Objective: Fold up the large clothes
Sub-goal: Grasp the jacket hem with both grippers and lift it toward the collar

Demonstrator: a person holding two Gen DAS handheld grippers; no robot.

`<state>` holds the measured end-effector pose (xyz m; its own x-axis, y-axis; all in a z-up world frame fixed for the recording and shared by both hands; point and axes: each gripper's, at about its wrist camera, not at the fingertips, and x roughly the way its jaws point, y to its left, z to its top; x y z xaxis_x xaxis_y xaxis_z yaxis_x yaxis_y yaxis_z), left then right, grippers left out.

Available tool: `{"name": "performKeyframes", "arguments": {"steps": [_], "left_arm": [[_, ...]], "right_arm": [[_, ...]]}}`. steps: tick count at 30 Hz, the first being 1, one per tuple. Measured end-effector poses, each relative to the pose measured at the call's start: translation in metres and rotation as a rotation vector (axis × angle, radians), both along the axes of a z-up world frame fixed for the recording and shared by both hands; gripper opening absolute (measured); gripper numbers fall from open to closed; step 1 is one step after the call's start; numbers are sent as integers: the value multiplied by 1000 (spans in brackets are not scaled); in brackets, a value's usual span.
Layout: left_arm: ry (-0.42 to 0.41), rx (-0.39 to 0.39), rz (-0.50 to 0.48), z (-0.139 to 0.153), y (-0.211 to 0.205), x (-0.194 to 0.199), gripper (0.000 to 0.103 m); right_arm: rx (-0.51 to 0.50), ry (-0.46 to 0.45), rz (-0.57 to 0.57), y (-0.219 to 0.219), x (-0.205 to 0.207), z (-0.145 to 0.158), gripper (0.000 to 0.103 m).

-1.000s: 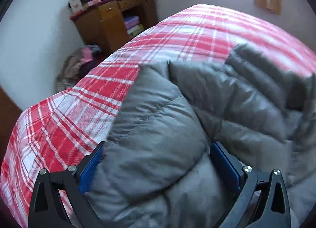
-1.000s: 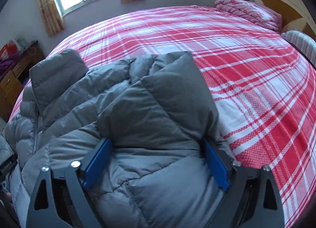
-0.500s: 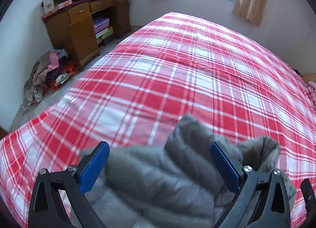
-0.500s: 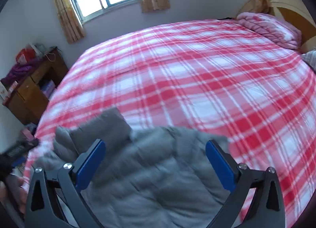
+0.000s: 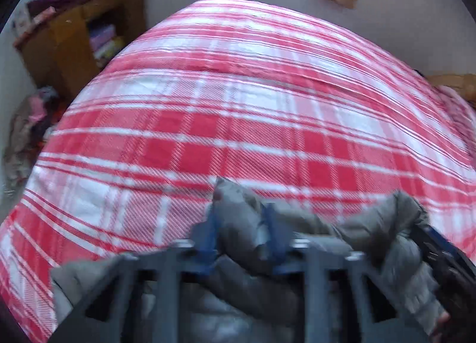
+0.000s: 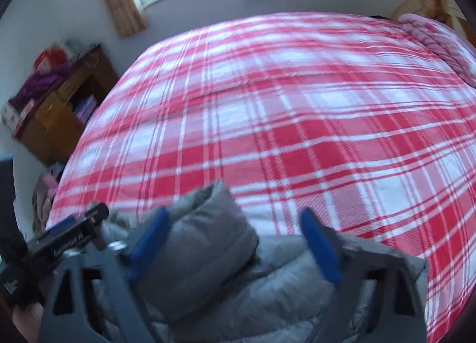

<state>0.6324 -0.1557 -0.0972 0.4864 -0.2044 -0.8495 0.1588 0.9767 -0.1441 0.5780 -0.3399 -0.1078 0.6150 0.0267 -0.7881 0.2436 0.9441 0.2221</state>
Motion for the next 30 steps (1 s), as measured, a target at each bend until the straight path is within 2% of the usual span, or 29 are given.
{"name": "performKeyframes", "arguments": {"steps": [1,2,4,7,9,11,13,15,18,24,30], "left_arm": [[-34,14,-12,7,0,-8,11],[-70,17,-30,15,0,-18,10],[-115,11,-43,30,7,-37,7],[-196,19,-54,47,24,-75,5],[-203,15,-53,45,31,-90,4],[-208,36,-31,33,39,-106,4],[-173,49,-14,15,43,-112,3],[-131,47,11,-4,45,-116,3],[-119,54,35,-18,46,-119,3],[-121,51,49,-11,51,-126,4],[-159,75,29,14,62,-155,8]], "right_arm": [[1,14,37,2,-2,-4,41],[-18,21,68,4,-7,-5,17],[-75,-8,96,7,-26,2,13],[-85,-57,137,4,-59,15,10],[-97,-82,155,0,-83,20,9],[-104,-87,163,-2,-99,16,9],[-130,-85,166,0,-109,4,8],[-133,-59,160,-1,-111,-9,7],[-136,-22,129,-9,-115,-33,6],[-155,2,113,-17,-115,-42,5],[-188,-7,115,-20,-122,-39,6]]}}
